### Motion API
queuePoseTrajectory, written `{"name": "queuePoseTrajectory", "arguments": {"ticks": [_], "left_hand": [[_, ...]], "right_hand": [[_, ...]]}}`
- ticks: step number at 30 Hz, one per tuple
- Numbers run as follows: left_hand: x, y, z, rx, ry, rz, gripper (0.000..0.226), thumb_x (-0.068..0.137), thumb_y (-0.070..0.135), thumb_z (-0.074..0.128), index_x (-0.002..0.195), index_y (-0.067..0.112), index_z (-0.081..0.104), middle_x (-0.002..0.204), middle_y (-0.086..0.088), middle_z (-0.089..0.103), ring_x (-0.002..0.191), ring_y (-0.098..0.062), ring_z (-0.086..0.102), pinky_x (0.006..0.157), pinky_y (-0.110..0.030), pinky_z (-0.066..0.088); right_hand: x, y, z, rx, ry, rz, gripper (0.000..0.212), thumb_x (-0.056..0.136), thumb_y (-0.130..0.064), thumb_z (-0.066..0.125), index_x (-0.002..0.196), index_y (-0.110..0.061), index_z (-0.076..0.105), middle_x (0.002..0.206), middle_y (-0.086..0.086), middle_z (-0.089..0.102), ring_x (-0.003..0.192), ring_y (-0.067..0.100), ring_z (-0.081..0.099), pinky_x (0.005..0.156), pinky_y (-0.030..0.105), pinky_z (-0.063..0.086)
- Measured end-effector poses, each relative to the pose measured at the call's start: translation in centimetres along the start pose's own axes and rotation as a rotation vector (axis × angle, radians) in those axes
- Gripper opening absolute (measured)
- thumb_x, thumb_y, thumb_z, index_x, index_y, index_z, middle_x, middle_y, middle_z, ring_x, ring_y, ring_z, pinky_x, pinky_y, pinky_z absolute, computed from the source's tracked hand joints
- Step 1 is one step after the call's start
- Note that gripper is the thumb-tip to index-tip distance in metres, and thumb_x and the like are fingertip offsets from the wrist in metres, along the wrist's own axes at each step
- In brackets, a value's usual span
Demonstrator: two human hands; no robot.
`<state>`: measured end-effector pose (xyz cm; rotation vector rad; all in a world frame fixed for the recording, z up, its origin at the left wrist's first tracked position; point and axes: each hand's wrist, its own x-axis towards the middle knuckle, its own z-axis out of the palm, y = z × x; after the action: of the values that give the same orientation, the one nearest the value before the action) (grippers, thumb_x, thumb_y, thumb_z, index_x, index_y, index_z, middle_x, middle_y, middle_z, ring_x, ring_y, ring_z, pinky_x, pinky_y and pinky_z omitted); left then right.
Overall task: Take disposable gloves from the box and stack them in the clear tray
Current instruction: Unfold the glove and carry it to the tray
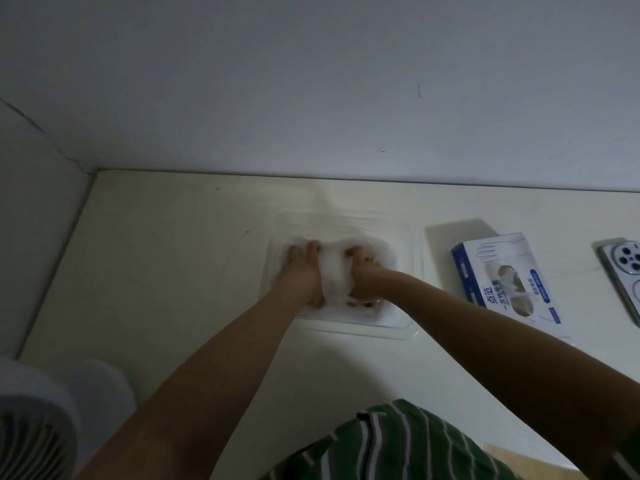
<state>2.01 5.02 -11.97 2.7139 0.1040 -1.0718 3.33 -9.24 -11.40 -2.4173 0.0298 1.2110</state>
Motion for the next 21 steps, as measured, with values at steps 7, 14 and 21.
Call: {"name": "queuePoseTrajectory", "arguments": {"ticks": [7,14,21], "left_hand": [[-2.4,2.0,-2.7,0.119,0.195,0.040,0.047,0.087,0.027,0.062,0.131,0.015,0.051,0.128,-0.013,0.055,0.112,-0.031,0.058,0.082,-0.033,0.046],[-5.1,10.8,-5.5,-0.097,0.683,0.285,0.013,0.092,0.028,0.052,0.093,0.021,0.062,0.084,0.003,0.067,0.077,-0.021,0.061,0.064,-0.028,0.041],[-5.4,20.8,-1.2,-0.183,0.375,0.590,0.010,0.090,0.027,0.056,0.092,0.020,0.063,0.088,0.003,0.067,0.079,-0.019,0.061,0.066,-0.027,0.043]], "right_hand": [[-3.9,-0.4,-3.4,0.184,-0.009,-0.167,0.067,0.092,-0.013,0.064,0.150,-0.015,0.030,0.125,0.015,0.054,0.086,0.024,0.062,0.067,0.031,0.059],[-9.9,5.2,-9.2,0.411,0.597,-0.365,0.016,0.093,-0.011,0.054,0.095,-0.011,0.070,0.074,0.001,0.066,0.059,0.011,0.060,0.050,0.020,0.051],[-11.7,18.4,-8.6,0.217,0.721,-0.039,0.013,0.088,-0.025,0.064,0.094,-0.014,0.066,0.084,0.002,0.067,0.073,0.017,0.062,0.067,0.033,0.052]]}}
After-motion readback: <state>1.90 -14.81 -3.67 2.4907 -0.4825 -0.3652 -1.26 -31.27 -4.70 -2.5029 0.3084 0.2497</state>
